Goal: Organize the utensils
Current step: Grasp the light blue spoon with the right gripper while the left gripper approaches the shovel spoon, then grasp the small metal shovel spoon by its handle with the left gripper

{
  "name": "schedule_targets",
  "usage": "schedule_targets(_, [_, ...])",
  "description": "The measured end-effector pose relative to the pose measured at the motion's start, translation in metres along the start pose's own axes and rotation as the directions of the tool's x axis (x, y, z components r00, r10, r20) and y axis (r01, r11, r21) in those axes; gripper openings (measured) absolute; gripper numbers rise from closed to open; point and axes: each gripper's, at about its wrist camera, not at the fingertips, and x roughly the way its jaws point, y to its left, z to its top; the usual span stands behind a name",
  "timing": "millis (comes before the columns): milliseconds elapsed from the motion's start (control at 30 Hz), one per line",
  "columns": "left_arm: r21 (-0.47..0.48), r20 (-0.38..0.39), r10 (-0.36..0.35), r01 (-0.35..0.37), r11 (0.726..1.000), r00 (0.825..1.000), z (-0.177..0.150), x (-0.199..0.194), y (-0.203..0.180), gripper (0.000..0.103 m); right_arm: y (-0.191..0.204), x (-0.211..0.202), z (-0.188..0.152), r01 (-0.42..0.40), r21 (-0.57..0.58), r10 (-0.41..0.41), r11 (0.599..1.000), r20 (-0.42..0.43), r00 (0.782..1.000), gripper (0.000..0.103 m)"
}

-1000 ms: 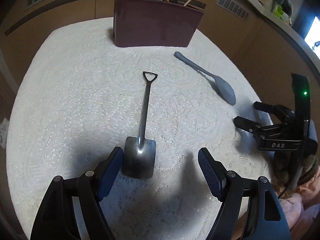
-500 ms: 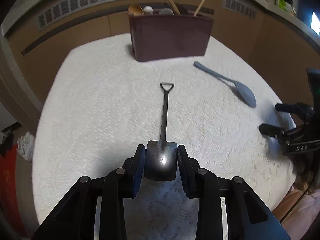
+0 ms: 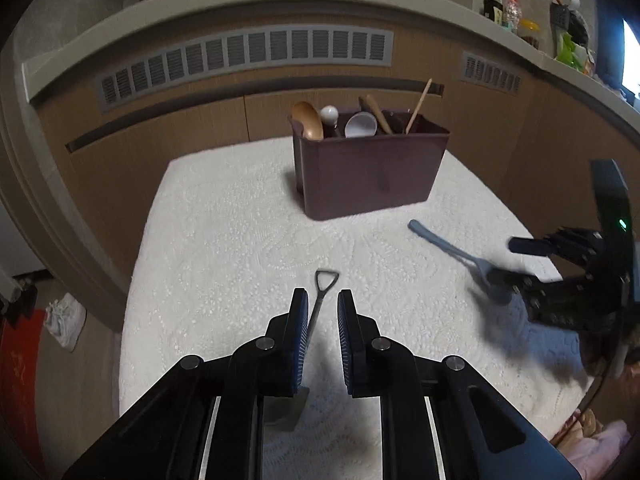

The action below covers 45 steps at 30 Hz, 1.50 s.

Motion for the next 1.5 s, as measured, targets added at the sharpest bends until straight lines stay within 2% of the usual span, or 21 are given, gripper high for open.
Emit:
schedule_targets(33, [-0.005,-0.008,0.008,-0.008,1.0,1.0,-0.003,0.001,0.003,0.017,0.001,0.012,0.009,-0.008,-0.011,0.008,1.0,-0.03,1.0,0.037])
schedule_targets(100, [-0.009,-0.047,0.001,-0.001,1.0,0.999,-0.01,0.007,0.007,0.017,0.0,0.033,0.021,-0.027,-0.009,0.027,1.0,-0.083,0.996,0.031])
schedule_targets(167, [-0.031,-0.088,-0.016,0.013,0.999,0.996,-0.018,0.013,0.012,0.02,-0.003,0.052,0.03,-0.04,0.002,0.04,0.999,-0.123,0.992,0.031])
schedule_targets(300, [-0.036,-0.162,-0.066,0.061,0.997,0.985,-0.029,0.029,0.013,0.04,0.001,0.067,0.042,-0.042,-0.019,0.039,0.999,-0.151,0.988,0.009])
schedule_targets(333, [-0.024,-0.179,-0.078,0.075,0.997,0.981,-0.028,0.034,0.011,0.046,0.003,0.065,0.043,-0.035,-0.03,0.03,0.999,-0.156,0.987,0.009])
schedule_targets(400, [0.009,-0.204,-0.098,0.102,0.995,0.974,-0.021,0.043,0.006,0.048,0.005,0.056,0.04,-0.048,-0.03,0.043,0.998,-0.142,0.989,0.009])
schedule_targets(567, [0.11,-0.248,-0.098,0.129,0.986,0.964,0.013,0.075,-0.007,0.048,-0.002,0.029,0.022,-0.082,0.034,0.085,0.996,-0.107,0.991,0.009])
schedule_targets(700, [0.161,-0.317,-0.103,0.16,0.974,0.943,0.031,0.104,-0.015,0.042,-0.008,0.008,0.006,-0.09,0.069,0.094,0.994,-0.061,0.994,0.009])
schedule_targets(767, [0.172,-0.341,-0.085,0.151,0.973,0.936,0.035,0.114,-0.018,0.04,-0.012,-0.002,0.0,-0.094,0.084,0.098,0.992,-0.038,0.994,0.009])
schedule_targets(833, [0.189,-0.364,-0.056,0.133,0.973,0.93,0.033,0.124,-0.022,0.027,-0.012,-0.008,-0.003,-0.095,0.093,0.097,0.991,-0.021,0.995,0.009])
schedule_targets(867, [0.19,-0.371,-0.048,0.126,0.974,0.928,0.033,0.129,-0.022,0.025,-0.012,-0.01,-0.003,-0.092,0.092,0.094,0.992,-0.011,0.996,0.009])
schedule_targets(1033, [0.122,-0.297,-0.052,0.091,0.988,0.953,0.023,0.117,-0.02,0.023,-0.012,-0.019,-0.004,-0.099,0.117,0.094,0.988,0.045,0.995,0.009])
schedule_targets(1100, [0.08,-0.209,-0.059,0.078,0.994,0.976,0.014,0.096,-0.017,0.023,-0.013,-0.023,-0.002,-0.091,0.132,0.082,0.987,0.07,0.994,0.009])
schedule_targets(1167, [0.012,-0.127,-0.088,0.091,0.996,0.988,0.007,0.071,-0.013,0.022,-0.014,-0.029,-0.002,-0.071,0.138,0.057,0.988,0.102,0.993,0.009])
schedule_targets(1200, [-0.027,-0.084,-0.105,0.103,0.994,0.991,0.004,0.058,-0.01,0.014,-0.013,-0.033,-0.002,-0.066,0.139,0.051,0.988,0.115,0.992,0.009])
schedule_targets(1233, [-0.054,-0.044,-0.114,0.111,0.992,0.993,0.002,0.045,-0.009,0.01,-0.013,-0.036,-0.002,-0.069,0.142,0.052,0.988,0.121,0.991,0.009])
schedule_targets(1333, [-0.072,0.063,-0.118,0.123,0.99,0.991,-0.002,0.011,-0.008,0.01,-0.01,-0.043,0.0,-0.071,0.14,0.053,0.988,0.134,0.99,0.009])
schedule_targets(1433, [-0.064,0.081,-0.124,0.129,0.99,0.989,0.008,0.006,-0.001,0.011,-0.006,-0.047,0.002,-0.068,0.128,0.05,0.99,0.14,0.989,0.009])
schedule_targets(1500, [-0.063,0.036,-0.123,0.125,0.99,0.992,0.011,0.017,0.006,0.012,-0.006,-0.047,0.001,-0.053,0.128,0.035,0.99,0.137,0.99,0.009])
